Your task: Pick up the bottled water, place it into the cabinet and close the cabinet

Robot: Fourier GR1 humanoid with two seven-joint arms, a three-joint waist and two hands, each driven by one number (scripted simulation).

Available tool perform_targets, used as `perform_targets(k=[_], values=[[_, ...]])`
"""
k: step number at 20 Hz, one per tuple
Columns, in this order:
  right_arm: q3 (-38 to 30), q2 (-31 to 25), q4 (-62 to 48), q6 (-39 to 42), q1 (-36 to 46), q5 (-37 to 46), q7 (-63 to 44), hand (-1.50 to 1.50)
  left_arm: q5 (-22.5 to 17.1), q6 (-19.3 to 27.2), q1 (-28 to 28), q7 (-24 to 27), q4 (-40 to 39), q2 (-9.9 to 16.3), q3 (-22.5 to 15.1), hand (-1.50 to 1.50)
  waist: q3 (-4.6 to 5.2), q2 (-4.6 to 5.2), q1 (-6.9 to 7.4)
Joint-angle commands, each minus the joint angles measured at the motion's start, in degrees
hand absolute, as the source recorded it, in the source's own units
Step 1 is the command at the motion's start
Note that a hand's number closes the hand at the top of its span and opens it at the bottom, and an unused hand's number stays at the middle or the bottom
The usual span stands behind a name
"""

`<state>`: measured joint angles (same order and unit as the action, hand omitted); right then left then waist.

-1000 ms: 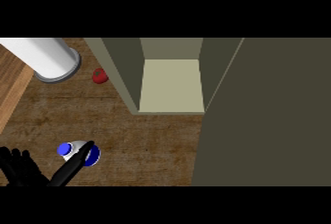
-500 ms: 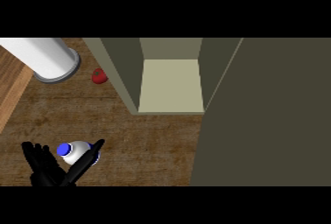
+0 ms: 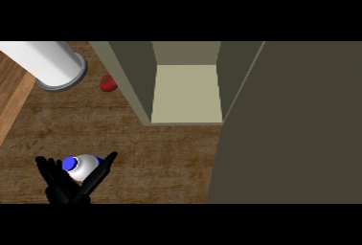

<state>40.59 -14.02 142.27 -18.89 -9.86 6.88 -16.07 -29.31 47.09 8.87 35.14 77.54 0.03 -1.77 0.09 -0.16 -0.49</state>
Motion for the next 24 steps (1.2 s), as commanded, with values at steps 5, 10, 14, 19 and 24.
perform_targets(k=[5,10,14,19,24], values=[[-1.7,-2.4,5.4,0.4,1.4,3.5,-3.2,-1.5,-11.6,-4.5,-5.5,13.5,-15.3,0.0,0.7,-1.5,0.01,0.13,0.04],[3.7,-0.3,6.2,-2.2,2.7,8.3,-7.6,-1.5,-17.1,-3.8,-3.1,19.7,-15.9,0.0,-0.8,-1.5,0.01,0.0,0.18],[-3.0,-2.5,8.3,-0.6,4.0,1.8,-8.6,-1.5,-19.7,-11.1,-7.8,24.9,-24.9,0.0,1.4,-1.5,0.01,0.15,0.11],[-0.5,-2.6,7.6,-2.1,3.7,5.2,-8.9,-1.5,-23.6,-12.7,-4.2,29.1,-22.8,0.0,-4.2,-1.5,-0.02,0.01,0.12],[0.4,-2.8,6.5,-2.2,2.5,3.7,-4.9,-1.5,-23.1,-20.7,-6.3,26.7,-25.7,1.8,1.4,1.5,-0.06,0.03,0.21]])
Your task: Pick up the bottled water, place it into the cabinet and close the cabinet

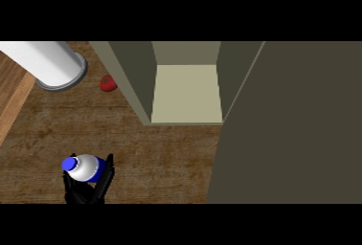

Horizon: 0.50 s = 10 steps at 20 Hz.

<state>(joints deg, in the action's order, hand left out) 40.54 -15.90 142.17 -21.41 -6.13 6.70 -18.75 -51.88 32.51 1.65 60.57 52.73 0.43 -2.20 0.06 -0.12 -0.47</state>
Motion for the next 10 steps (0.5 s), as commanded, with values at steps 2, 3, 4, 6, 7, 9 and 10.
perform_targets(k=[2,3,4,6,7,9,10], values=[[2.8,-1.4,9.3,-0.9,-1.3,7.8,-5.8,-1.5,-0.8,-3.8,0.3,3.9,-0.4,-0.4,0.8,1.5,0.01,-0.11,-0.04],[3.1,-0.6,4.8,-1.1,-3.4,5.5,0.6,-1.5,-3.7,-3.7,-3.2,4.9,-4.0,-0.4,-0.7,1.5,-0.02,0.0,-0.11],[2.6,-2.2,6.3,-0.5,-3.9,5.6,-0.4,-1.5,-0.9,-7.4,-1.3,3.4,-3.5,0.2,2.7,1.5,-0.03,-0.02,-0.02],[2.4,-1.0,4.0,-0.7,-0.7,5.8,-1.0,-1.5,-1.5,-7.6,-3.3,5.2,-5.4,-0.2,4.0,1.5,0.0,0.03,0.08],[-2.0,-4.0,4.9,0.6,-3.3,1.5,1.9,-1.5,-3.3,-4.2,-3.8,5.1,-2.4,-0.4,0.3,1.5,-0.06,0.04,0.01],[1.6,-1.5,3.9,-0.7,-2.3,4.4,0.1,-1.5,-2.8,-9.9,-4.5,5.4,-6.3,-0.4,1.4,1.5,-0.01,0.05,0.02],[2.1,-2.1,4.9,-1.1,-3.2,5.0,0.0,-1.5,-2.4,-8.3,-0.7,3.8,0.8,-0.4,0.1,1.5,-0.05,-0.08,0.22]])
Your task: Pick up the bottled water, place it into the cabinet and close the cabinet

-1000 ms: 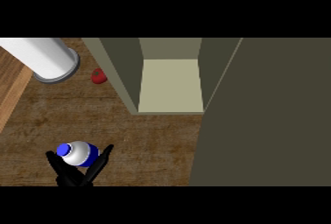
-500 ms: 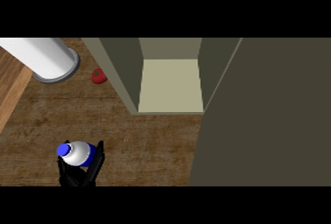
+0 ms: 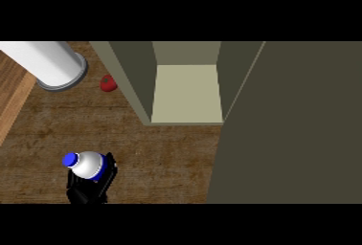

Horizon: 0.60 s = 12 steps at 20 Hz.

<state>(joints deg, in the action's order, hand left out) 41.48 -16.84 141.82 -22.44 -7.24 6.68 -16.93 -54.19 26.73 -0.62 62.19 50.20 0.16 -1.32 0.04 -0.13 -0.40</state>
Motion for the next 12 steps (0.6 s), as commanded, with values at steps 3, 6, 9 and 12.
perform_targets(k=[3,6,9,12], values=[[3.0,-0.5,3.6,-0.3,0.0,6.4,-1.8,-1.5,3.4,-6.2,-1.1,1.6,-0.6,1.2,-1.9,1.5,0.02,-0.08,-0.12],[0.8,-2.5,4.2,0.2,-0.3,2.1,-0.6,-1.5,9.2,-12.4,-1.2,-6.3,-0.2,6.2,-11.8,1.5,0.02,-0.25,-1.4],[-1.6,-1.9,1.2,0.0,0.9,0.1,1.2,-1.5,12.7,-19.7,-2.6,-10.8,0.5,9.6,-18.1,1.5,-0.03,0.06,-1.01],[-1.1,-0.7,2.4,-0.7,3.6,2.2,-2.6,-1.5,14.0,-22.2,-4.3,-9.8,-0.3,11.0,-17.6,1.5,0.04,0.09,-0.12]])
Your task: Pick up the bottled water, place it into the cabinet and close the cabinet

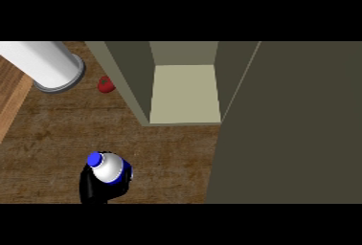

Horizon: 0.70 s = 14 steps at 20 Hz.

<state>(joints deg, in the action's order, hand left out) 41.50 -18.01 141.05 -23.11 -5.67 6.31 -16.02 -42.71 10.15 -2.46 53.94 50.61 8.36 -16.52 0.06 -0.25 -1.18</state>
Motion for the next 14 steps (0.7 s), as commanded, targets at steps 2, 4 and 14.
perform_targets(k=[2,4,14], values=[[-1.3,-2.3,7.1,0.8,-2.3,1.3,-1.9,-1.5,4.6,-1.5,1.5,-1.3,5.7,0.7,-4.6,1.5,-0.08,0.05,0.9],[-2.8,-2.5,6.1,1.3,-2.4,0.1,-1.3,-1.5,5.4,-2.4,2.2,-4.7,8.4,2.6,-5.6,1.5,-0.09,0.1,1.0],[-0.7,-2.5,8.5,0.7,-2.4,2.8,-3.9,-1.5,5.0,1.9,3.2,-18.5,26.0,3.3,-6.5,1.5,-0.07,0.06,0.85]])
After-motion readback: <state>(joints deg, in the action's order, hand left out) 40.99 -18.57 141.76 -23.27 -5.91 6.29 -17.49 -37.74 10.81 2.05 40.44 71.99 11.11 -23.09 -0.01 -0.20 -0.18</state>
